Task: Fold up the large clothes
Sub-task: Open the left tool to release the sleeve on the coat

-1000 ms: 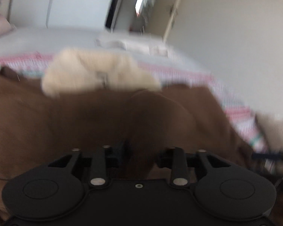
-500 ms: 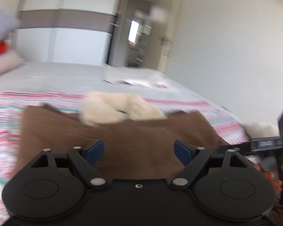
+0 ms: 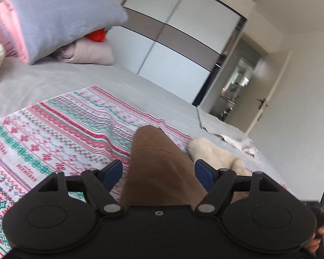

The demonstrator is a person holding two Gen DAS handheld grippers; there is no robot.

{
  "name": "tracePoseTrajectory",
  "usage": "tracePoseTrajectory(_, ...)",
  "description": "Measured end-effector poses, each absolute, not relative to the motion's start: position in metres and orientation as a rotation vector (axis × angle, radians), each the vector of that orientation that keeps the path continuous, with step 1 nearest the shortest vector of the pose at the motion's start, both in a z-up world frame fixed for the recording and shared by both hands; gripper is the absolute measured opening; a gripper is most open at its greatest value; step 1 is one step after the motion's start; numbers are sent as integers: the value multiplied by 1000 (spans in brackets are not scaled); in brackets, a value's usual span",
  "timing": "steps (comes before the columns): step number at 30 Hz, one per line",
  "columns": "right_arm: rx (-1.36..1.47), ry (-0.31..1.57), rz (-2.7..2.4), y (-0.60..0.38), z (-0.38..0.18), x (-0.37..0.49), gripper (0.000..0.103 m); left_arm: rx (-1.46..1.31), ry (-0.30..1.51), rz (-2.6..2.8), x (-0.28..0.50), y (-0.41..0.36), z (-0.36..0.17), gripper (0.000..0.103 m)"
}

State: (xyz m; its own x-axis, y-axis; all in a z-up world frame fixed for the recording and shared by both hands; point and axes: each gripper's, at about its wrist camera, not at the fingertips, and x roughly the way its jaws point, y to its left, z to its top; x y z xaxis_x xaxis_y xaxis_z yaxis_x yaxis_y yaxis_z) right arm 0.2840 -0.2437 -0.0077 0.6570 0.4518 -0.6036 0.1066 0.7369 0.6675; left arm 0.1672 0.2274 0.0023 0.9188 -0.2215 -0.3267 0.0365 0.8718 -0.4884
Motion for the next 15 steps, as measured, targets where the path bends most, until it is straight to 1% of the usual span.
tracePoseTrajectory(1,730,856,209,-240,-11,288,51,-523,379,-132,167,232,1,64)
tracePoseTrajectory(2,715,855,203,-237,-13,290,36,-544,375,-128,167,237,0,60)
tracePoseTrajectory(4,664,848,178,-229,-10,292,13,-568,378,-139,170,240,-2,40)
tracePoseTrajectory(5,641,831,178,-225,-4,290,8,-574,383,-158,172,239,-4,36)
tracePoseTrajectory(6,611,795,191,-221,6,287,8,-572,391,-190,176,236,-3,30)
tracePoseTrajectory(7,576,744,212,-218,18,281,7,-559,397,-219,177,231,-3,28)
tracePoseTrajectory(9,494,624,246,-210,43,267,7,-490,410,-255,181,218,-3,27)
tracePoseTrajectory(11,406,541,235,-207,60,258,7,-381,475,-243,188,201,-10,27)
tracePoseTrajectory(14,338,571,114,-212,51,265,7,-203,688,-115,209,179,-38,27)
tracePoseTrajectory(15,322,610,72,-215,39,270,7,-205,703,-109,211,179,-44,28)
